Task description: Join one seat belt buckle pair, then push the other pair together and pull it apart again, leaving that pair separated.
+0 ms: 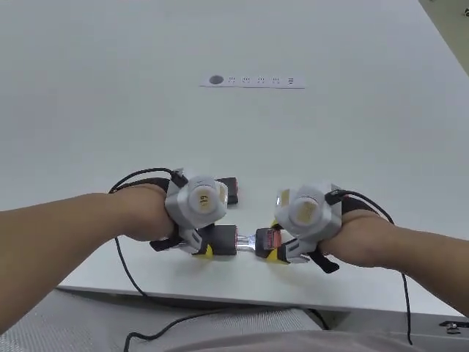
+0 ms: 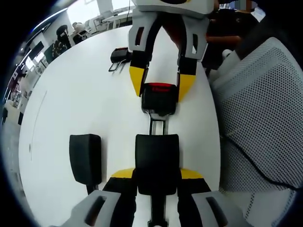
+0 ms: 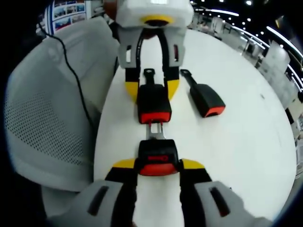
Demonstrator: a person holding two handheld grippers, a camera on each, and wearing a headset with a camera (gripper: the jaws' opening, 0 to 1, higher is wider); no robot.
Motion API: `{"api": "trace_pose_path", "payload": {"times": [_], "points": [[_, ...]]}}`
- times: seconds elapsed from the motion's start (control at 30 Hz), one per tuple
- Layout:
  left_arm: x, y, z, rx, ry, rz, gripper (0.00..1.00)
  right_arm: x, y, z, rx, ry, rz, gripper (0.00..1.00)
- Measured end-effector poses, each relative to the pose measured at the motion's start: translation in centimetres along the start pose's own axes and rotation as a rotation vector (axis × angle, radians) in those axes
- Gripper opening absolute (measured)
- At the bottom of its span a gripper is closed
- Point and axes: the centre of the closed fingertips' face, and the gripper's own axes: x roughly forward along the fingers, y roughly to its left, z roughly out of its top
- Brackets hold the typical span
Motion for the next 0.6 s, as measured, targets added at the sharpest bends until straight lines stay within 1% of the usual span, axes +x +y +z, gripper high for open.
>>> {"api": "trace_pose_path", "payload": {"times": [0.17,0.4,0.5,0.6], "points": [[0.01,-0.01,-0.01,-0.005,-0.011,0.003,0.33,0.42,0.08,0.64,0.005,-0.013,-0.001,0.33],[0.03,0.01,0.03,-0.001,-0.022,0.003,0.33,0.44,0.03,0.60,0.015,-0.017,0.004,0.33],[0.03,-0.09,0.07,-0.001,-0.023,0.003,0.33,0.45,0.03,0.71,0.007,-0.021,0.002,0.33],[0.05,-0.01,-0.06,0.000,-0.032,0.002,0.33,0.46,0.02,0.79,0.012,-0.023,-0.001,0.32]]}}
